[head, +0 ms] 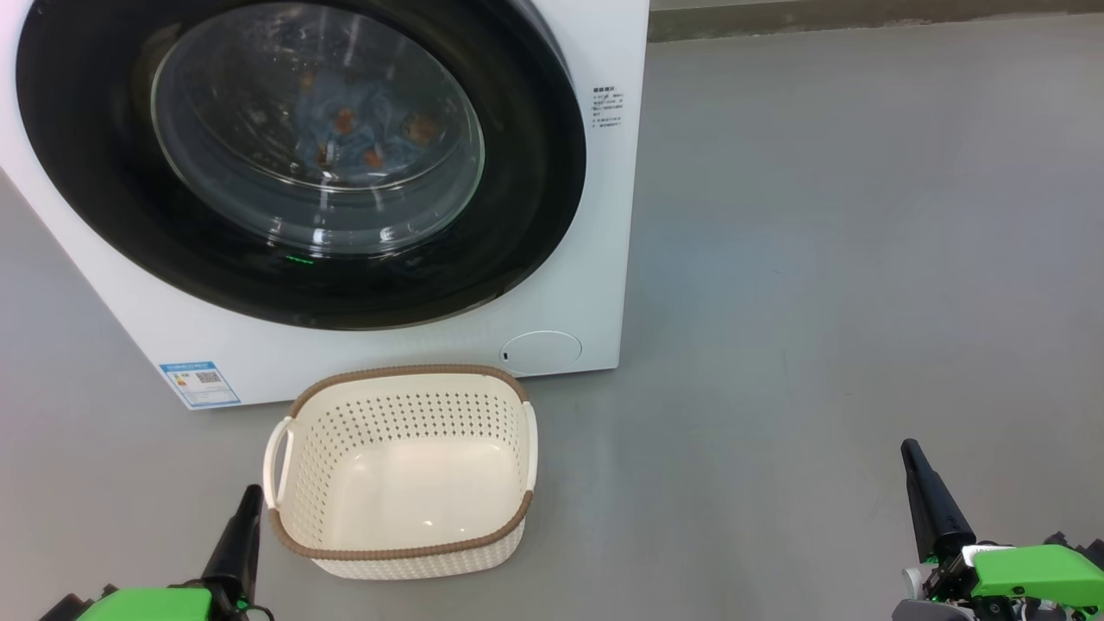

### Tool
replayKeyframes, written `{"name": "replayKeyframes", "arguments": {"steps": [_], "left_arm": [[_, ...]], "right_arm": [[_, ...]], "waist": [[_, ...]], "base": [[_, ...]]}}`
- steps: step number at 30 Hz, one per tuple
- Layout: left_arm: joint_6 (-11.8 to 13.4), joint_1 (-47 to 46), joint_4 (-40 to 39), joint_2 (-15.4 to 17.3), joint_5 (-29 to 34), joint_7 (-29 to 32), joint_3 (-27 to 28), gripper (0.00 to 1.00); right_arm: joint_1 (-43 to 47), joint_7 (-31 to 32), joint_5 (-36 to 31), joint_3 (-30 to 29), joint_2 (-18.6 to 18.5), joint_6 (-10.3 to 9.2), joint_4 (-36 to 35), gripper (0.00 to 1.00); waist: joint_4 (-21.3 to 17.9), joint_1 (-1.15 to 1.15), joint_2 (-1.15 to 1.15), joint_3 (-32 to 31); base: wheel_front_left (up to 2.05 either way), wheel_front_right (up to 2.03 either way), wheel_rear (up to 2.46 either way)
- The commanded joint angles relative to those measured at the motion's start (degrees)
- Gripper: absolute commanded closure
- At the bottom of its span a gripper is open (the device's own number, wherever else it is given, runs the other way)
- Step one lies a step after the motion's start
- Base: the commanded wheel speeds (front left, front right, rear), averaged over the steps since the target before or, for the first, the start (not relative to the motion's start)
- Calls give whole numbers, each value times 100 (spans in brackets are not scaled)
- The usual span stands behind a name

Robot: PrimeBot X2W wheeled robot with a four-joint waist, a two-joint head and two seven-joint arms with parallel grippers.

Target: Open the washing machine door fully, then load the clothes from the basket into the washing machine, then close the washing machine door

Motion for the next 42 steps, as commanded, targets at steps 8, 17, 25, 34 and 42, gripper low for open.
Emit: {"name": "replayKeyframes", "arguments": {"steps": [8,17,25,34,42], "left_arm": [[-57,-232,-112,123,-43,33,194,100],[-57,-232,-113,123,-43,33,194,100],[-57,-232,-113,123,-43,33,194,100],[-57,-232,-113,123,-43,33,194,100],[-57,-232,-113,123,-43,33,194,100]], "right_arm": [[-235,47,20,125,-21,9,-138,100],[-235,48,20,125,-21,9,-138,100],[-235,48,19,125,-21,9,-138,100],[-235,48,19,124,-21,9,-138,100],[-235,48,19,124,-20,9,-138,100]], "waist": [[0,0,0,0],[0,0,0,0],[0,0,0,0],[0,0,0,0],[0,0,0,0]], "base": [[0,0,0],[0,0,0],[0,0,0],[0,0,0],[0,0,0]]}}
